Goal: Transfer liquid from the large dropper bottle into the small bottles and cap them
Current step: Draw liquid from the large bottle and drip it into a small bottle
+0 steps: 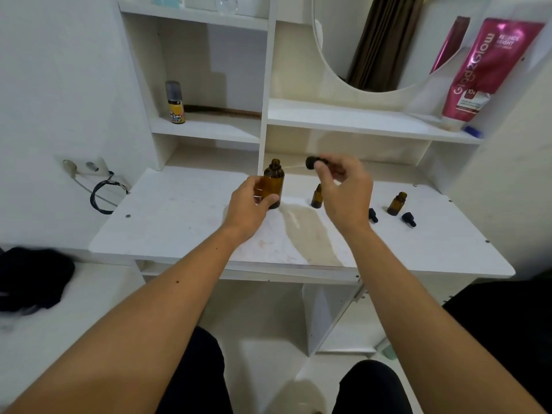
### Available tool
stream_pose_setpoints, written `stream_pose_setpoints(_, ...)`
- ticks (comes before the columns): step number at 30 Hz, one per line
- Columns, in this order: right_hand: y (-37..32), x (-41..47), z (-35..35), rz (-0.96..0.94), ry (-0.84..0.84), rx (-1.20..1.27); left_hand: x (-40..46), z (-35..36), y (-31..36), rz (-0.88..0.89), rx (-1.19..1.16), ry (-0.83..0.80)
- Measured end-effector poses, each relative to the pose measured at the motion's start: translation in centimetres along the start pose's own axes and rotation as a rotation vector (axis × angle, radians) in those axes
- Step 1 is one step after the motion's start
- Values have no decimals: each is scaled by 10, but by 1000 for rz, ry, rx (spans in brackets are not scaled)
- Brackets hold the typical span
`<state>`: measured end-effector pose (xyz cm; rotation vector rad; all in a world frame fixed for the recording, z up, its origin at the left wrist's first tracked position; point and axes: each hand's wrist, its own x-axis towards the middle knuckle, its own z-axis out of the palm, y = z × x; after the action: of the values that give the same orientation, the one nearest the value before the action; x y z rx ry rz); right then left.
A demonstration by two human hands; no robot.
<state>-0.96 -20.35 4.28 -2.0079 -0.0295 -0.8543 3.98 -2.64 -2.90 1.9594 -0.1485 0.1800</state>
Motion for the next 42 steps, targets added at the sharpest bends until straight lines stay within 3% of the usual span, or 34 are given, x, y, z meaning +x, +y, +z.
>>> stream_pose_setpoints(20, -37, 39, 12, -243, 14, 27, -2, -2, 3, -13, -16, -5)
stream_pose_setpoints(28, -38, 46, 17, -289, -64, -72, -1, -2, 5, -28, -14, -12)
stream_pose_setpoints(42, -24, 55, 47, -11, -338, -90, -2, -2, 4, -11, -16, -14)
